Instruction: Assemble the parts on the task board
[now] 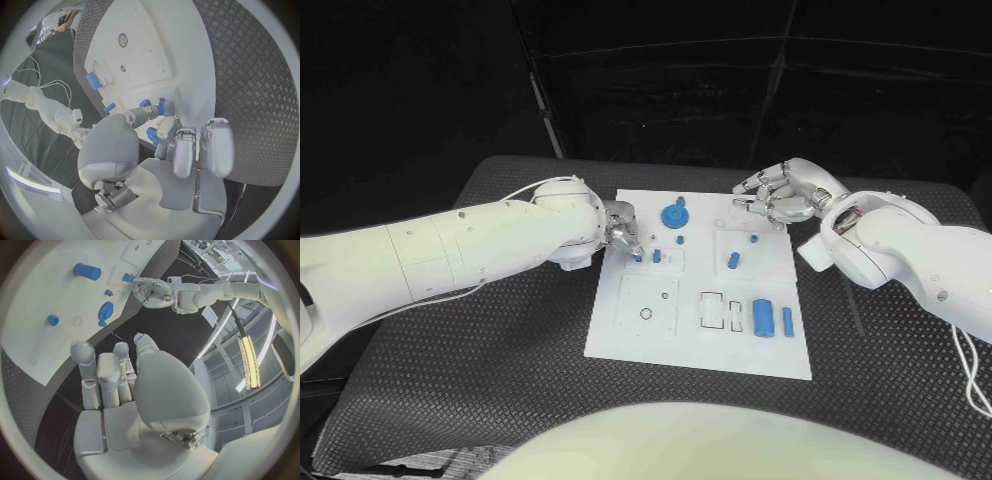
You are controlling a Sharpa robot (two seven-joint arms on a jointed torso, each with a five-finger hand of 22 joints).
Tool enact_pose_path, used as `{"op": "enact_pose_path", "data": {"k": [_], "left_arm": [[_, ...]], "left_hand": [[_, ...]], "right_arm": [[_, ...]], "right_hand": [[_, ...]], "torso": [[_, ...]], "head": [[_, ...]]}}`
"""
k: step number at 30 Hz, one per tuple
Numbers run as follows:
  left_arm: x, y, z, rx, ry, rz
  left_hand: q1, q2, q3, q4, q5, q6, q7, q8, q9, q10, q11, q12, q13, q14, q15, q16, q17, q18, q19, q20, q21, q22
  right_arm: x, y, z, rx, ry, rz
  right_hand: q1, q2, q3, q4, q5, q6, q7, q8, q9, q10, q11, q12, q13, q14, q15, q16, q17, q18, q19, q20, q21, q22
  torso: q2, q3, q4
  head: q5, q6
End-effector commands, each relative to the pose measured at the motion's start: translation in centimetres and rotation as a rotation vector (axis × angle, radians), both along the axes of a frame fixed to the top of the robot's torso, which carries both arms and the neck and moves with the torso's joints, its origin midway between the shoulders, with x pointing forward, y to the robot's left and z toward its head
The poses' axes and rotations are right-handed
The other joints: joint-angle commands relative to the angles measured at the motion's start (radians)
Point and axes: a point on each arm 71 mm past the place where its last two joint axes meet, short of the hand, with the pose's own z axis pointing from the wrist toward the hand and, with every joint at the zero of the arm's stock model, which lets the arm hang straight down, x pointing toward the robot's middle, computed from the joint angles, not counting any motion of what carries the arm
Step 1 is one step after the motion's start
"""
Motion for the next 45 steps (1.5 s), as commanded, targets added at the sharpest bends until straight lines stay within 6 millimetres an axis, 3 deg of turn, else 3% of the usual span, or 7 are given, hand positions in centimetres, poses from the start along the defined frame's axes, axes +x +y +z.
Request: {"op": "enact_pose_path", "data": {"k": [1, 14, 21, 29, 39, 42, 45], "left_arm": [[-0.61, -0.23, -1.39, 0.033, 0.069, -0.029], [-0.23, -0.11, -1.59, 0.038, 0.071, -0.017], [-0.05, 0.14, -1.65, 0.034, 0.071, -0.003], [0.02, 0.1, -1.73, 0.015, 0.084, 0.008], [0.06, 0.01, -1.74, -0.007, 0.093, 0.022], [0.07, -0.02, -1.75, -0.01, 0.094, 0.024], [0.09, -0.04, -1.75, -0.012, 0.094, 0.026]], "left_hand": [[0.008, 0.007, 0.044, -0.044, 0.006, 0.012, -0.006, -0.004, -0.001, 0.035, -0.026, 0.005, 0.002, 0.104, -0.004, 0.003, 0.263, -0.009, 0.013, -0.004, 0.0, 0.122], [0.004, 0.022, 0.039, -0.031, 0.008, 0.013, -0.006, -0.007, -0.004, 0.035, -0.026, 0.003, 0.0, 0.104, -0.005, 0.003, 0.263, -0.009, 0.012, -0.004, -0.003, 0.12], [-0.024, 0.039, 0.011, -0.002, 0.006, 0.022, -0.011, -0.002, -0.002, 0.039, -0.029, 0.008, 0.007, 0.104, -0.006, 0.003, 0.263, -0.009, 0.012, -0.004, -0.004, 0.121], [-0.083, 0.048, -0.12, 0.062, 0.001, 0.034, -0.021, 0.001, 0.0, 0.041, -0.036, 0.015, 0.015, 0.104, -0.01, 0.003, 0.263, -0.009, 0.012, -0.008, -0.007, 0.122], [-0.089, 0.065, -0.255, 0.106, 0.002, 0.042, -0.025, -0.008, -0.006, 0.037, -0.038, 0.016, 0.017, 0.104, -0.013, 0.003, 0.263, -0.008, 0.012, -0.012, -0.012, 0.121], [-0.066, 0.07, -0.264, 0.093, 0.005, 0.039, -0.027, -0.01, -0.007, 0.035, -0.039, 0.014, 0.015, 0.104, -0.014, 0.003, 0.263, -0.008, 0.012, -0.013, -0.013, 0.121], [-0.01, 0.081, -0.248, 0.055, 0.01, 0.032, -0.029, -0.014, -0.007, 0.031, -0.042, 0.01, 0.011, 0.104, -0.017, 0.003, 0.263, -0.007, 0.011, -0.015, -0.016, 0.12]], "right_arm": [[-0.01, 0.14, 0.14, 0.006, -0.003, 0.01], [0.02, 0.21, 0.12, 0.007, -0.002, 0.011], [0.02, 0.2, 0.11, 0.007, -0.002, 0.011], [0.03, 0.23, 0.1, 0.007, -0.002, 0.011], [0.04, 0.23, 0.1, 0.007, -0.002, 0.011], [0.04, 0.23, 0.1, 0.007, -0.002, 0.011], [0.04, 0.24, 0.09, 0.007, -0.002, 0.011]], "right_hand": [[-0.009, 0.003, -0.001, 0.005, 0.006, -0.006, 0.001, 0.005, -0.001, -0.004, -0.002, 0.004, 0.001, 0.003, 0.001, -0.005, 0.002, 0.014, -0.005, 0.001, -0.004, -0.001], [-0.009, 0.003, -0.001, 0.005, 0.006, -0.006, 0.001, 0.005, -0.001, -0.004, -0.002, 0.004, 0.001, 0.003, 0.001, -0.005, 0.002, 0.014, -0.005, 0.001, -0.004, -0.001], [-0.009, 0.003, 0.001, 0.007, 0.009, -0.006, 0.001, 0.006, 0.0, -0.006, -0.002, 0.003, -0.001, 0.003, 0.0, -0.008, 0.0, 0.014, -0.005, 0.001, -0.005, -0.002], [-0.009, 0.003, 0.001, 0.007, 0.009, -0.006, 0.001, 0.006, 0.0, -0.006, -0.002, 0.003, -0.001, 0.003, 0.0, -0.008, 0.0, 0.014, -0.005, 0.001, -0.005, -0.002], [-0.009, 0.003, 0.001, 0.007, 0.009, -0.006, 0.001, 0.006, 0.0, -0.006, -0.002, 0.003, -0.001, 0.003, 0.0, -0.008, 0.0, 0.014, -0.005, 0.001, -0.005, -0.002], [-0.009, 0.003, 0.001, 0.007, 0.009, -0.006, 0.001, 0.006, 0.0, -0.006, -0.002, 0.003, -0.001, 0.003, 0.0, -0.008, 0.0, 0.014, -0.005, 0.001, -0.005, -0.002], [-0.009, 0.003, 0.001, 0.007, 0.009, -0.006, 0.001, 0.006, 0.0, -0.006, -0.002, 0.003, -0.001, 0.003, 0.0, -0.008, 0.0, 0.014, -0.005, 0.001, -0.005, -0.002]], "torso": [[0.0, 0.0001, -0.0003], [0.0, -0.0004, 0.0007], [-0.001, -0.0006, 0.0013], [0.0, -0.0003, 0.0009], [0.0, 0.0001, 0.0009], [0.0, 0.0001, 0.0012], [0.0, 0.0002, 0.0008]], "head": [[-0.003, 0.0], [-0.003, 0.0], [-0.004, 0.0], [-0.004, 0.0], [-0.005, 0.0], [-0.005, 0.0], [-0.005, 0.0]]}}
